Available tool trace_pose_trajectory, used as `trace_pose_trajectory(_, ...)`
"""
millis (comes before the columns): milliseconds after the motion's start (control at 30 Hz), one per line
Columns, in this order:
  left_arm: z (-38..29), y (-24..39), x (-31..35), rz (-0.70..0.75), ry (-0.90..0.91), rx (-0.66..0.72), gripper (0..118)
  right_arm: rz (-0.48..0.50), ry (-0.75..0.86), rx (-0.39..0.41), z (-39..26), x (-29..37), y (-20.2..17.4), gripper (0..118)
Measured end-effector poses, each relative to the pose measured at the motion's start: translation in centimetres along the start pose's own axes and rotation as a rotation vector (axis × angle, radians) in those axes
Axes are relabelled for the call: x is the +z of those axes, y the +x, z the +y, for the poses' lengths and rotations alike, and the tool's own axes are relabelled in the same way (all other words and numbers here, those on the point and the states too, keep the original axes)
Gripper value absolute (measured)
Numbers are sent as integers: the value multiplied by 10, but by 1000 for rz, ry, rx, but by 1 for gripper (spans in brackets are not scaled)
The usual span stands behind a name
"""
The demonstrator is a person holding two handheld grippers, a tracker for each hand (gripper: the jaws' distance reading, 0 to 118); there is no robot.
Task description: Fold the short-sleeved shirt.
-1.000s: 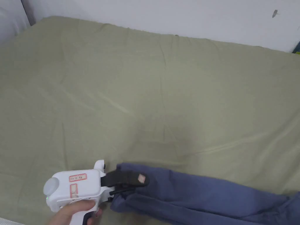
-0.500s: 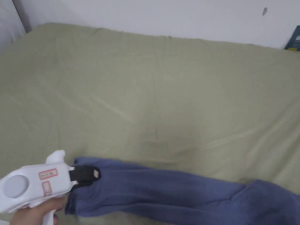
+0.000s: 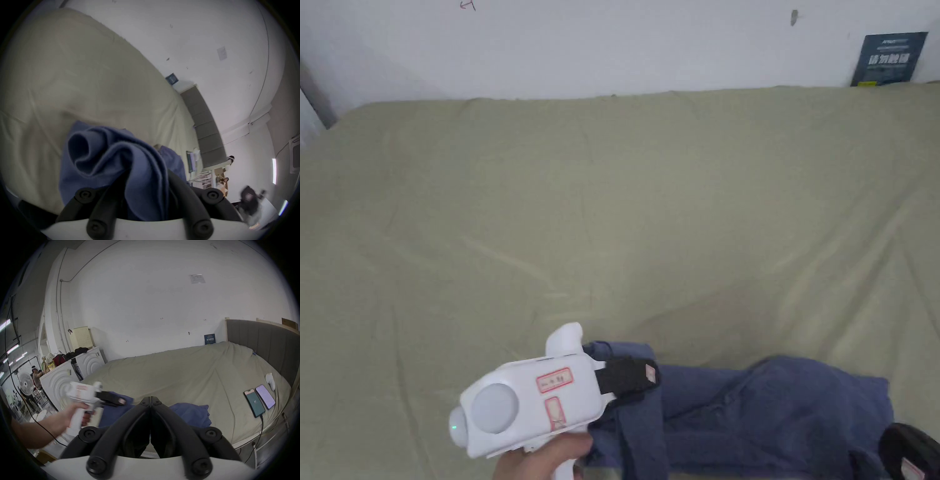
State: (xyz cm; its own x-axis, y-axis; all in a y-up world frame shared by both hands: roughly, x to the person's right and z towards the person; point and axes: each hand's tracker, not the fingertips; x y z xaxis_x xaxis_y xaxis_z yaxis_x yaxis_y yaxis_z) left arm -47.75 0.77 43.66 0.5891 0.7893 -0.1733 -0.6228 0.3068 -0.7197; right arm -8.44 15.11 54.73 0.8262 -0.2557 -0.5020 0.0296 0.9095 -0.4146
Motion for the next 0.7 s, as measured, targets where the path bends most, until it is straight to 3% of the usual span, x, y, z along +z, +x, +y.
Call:
trace_pose_trajectory(67,-5,-10,-34,168,-58,-10,2,31,13,-73,-3,9,7,0)
trace_pose_trajectory(100,-5,-16,-42,220,-49,-48,7,31,17,-72,-4,13,10,0)
trace_pose_trajectory(200,-9,-1,-34,199,-56,-40,99,6,23,-56,-5,18,15,0)
trace_pose_trajectory(233,-7,8,-21,157,-15,-96,112,7,26,-62,-5,19,18,0)
trace_pose_trajectory(367,5,35,65,113,207,-286,112,12,33,-77,-7,18,24,0)
trace_pose_trajectory(433,5,39,101,167,324,-326,112,11,30,-68,-8,15,24,0)
trace_pose_trajectory(500,4,25,112,275,314,-315,106,13,23,-71,-10,12,25,0)
trace_pose_trajectory(533,8,9,109,365,264,-290,78,16,18,-76,-10,12,25,0)
trace_pose_trajectory(567,7,-1,103,407,215,-287,37,18,16,-81,-11,12,24,0)
trace_pose_trajectory(600,3,-11,93,416,175,-294,11,21,15,-85,-11,12,23,0)
trace_pose_trajectory(700,-7,-30,49,424,75,-248,12,24,6,-88,-12,12,23,0)
